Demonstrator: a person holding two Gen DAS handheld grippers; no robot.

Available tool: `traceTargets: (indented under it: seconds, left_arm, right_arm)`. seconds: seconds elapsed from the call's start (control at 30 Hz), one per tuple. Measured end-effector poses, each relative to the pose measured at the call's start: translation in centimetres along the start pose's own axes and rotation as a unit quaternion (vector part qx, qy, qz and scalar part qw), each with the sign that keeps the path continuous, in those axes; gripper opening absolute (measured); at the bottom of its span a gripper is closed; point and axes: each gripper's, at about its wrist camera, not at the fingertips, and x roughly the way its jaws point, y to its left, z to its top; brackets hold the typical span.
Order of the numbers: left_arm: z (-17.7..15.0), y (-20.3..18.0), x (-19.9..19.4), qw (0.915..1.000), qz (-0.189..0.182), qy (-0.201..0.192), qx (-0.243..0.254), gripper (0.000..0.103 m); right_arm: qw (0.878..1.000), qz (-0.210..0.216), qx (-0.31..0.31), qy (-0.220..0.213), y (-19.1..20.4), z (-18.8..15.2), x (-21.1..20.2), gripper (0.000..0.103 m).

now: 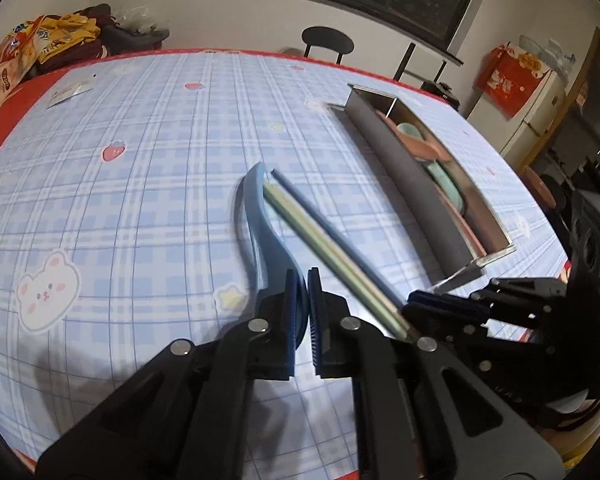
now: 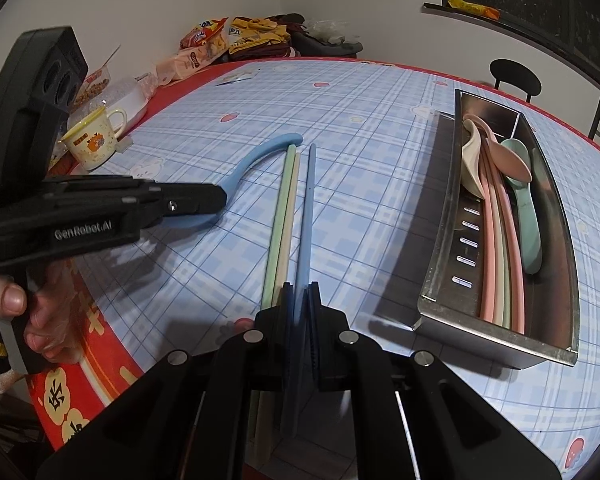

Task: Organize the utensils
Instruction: 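Grasp a blue chopstick with the right tool while the left tool grasps the blue spoon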

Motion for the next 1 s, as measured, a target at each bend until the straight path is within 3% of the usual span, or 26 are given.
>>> traceTargets:
  seconds: [0.3, 0.6, 0.77, 1.0]
  left_arm:
    - [0.2, 0.8, 1.0, 0.9999, 0.013, 0.003, -0.002, 0.017]
    - [0.2, 1.6, 1.3, 0.9999, -0.005, -0.01, -0.013, 0.018]
    - [0.2, 1.0, 1.4, 1.0, 0.006, -0.007, 0.001, 0.021]
    - [0.1, -0.7, 1.7, 0.9979, 0.052, -0.005, 0.039, 0.021]
  right_arm:
    - [1.0, -0.001, -0.003, 0.001, 0.1, 0.0, 0.1, 0.008]
    - [1.0, -0.01, -0.01, 0.002, 0.5, 0.0, 0.2, 0.008]
    - [1.0, -0.014, -0.013, 0.003, 0.7, 0.1, 0.3, 0.008]
    - [1.0, -0.016, -0.015, 0.003, 0.7, 0.1, 0.3, 0.009]
